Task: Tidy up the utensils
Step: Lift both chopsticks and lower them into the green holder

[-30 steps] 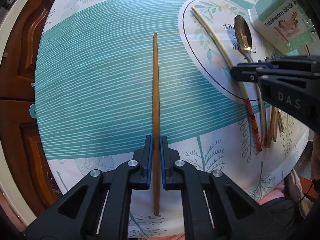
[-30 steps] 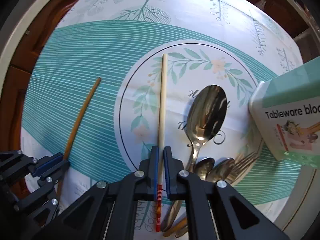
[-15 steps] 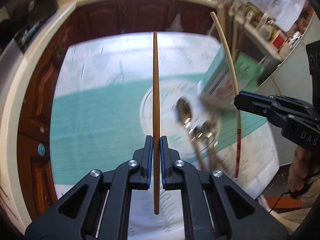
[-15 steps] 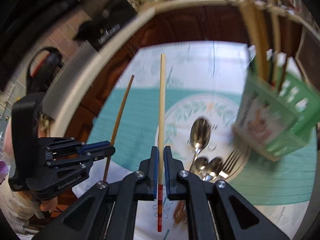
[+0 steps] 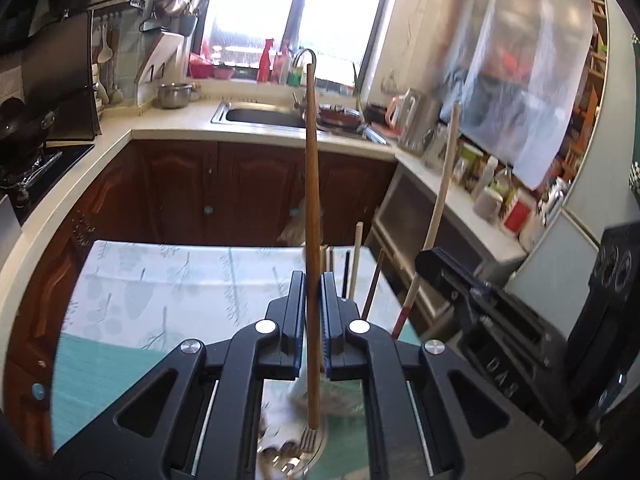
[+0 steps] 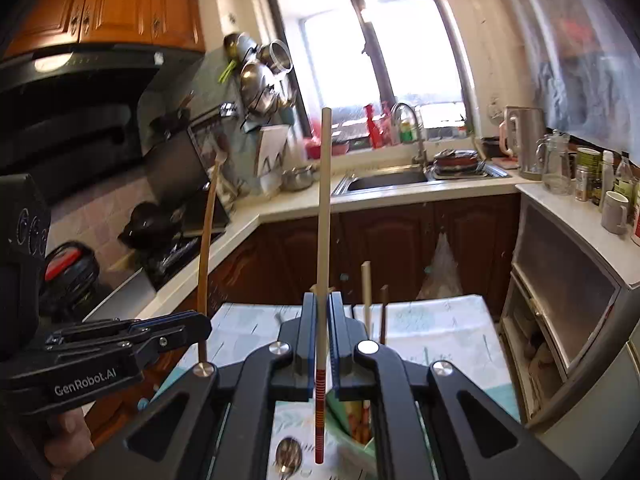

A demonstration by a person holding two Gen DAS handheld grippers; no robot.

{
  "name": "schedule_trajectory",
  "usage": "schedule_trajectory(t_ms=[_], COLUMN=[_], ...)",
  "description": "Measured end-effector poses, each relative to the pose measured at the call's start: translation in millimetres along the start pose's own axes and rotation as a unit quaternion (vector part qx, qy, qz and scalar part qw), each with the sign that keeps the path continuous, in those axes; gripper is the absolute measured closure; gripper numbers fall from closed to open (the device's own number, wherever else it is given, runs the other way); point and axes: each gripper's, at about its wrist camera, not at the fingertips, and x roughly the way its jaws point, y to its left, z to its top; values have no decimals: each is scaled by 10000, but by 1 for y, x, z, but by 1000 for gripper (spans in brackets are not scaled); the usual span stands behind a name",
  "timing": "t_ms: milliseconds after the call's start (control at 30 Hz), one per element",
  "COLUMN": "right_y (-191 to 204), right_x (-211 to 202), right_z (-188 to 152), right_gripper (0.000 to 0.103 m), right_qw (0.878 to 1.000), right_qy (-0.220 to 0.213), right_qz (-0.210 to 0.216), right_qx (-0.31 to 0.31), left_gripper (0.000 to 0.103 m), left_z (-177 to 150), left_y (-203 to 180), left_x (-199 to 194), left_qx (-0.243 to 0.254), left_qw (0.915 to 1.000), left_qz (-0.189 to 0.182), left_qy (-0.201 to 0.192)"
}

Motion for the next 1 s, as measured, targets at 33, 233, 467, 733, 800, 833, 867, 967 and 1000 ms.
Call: schedule_trajectory(t_ms=[33,233,467,733,800,833,867,967,1000], right_y=[-10,-29,-46,-52,-46,-44,-40,-36,-37], right_x=[-4,10,27,42,45,46,48,49,48], right_z=[5,-12,-35,-63,-72,-75,-79,-85,-86], right_gripper=[98,98,98,98,97,97,97,96,94], right_qw=[9999,9976,9979,9983,9960,9947,9927,9897,9900], right_qy=[-112,-669,-581,-73,211,355,530,822,876], right_qz=[-31,-143,-83,259,388,450,473,493,489], right_qx=[40,-53,-269,-517,-771,-856,-972,-1067,-996], left_gripper=[98,98,98,98,98,96,94,83,82], left_z=[-1,-24,-49,-86,-95,-98,-102,-112,-116], left_y=[-5,-12,-5,-4,-4,-3,-3,-2,-2], left_x=[8,65,113,126,126,124,124,116,111], left_qx=[-56,-285,-240,107,151,167,185,173,152], left_qw=[9999,9991,9989,9995,9998,9998,9997,9992,9991], left_qz=[6,-57,-79,-55,-69,-87,-86,-172,-210], left_qy=[-91,-301,-392,-289,-96,-11,108,306,341])
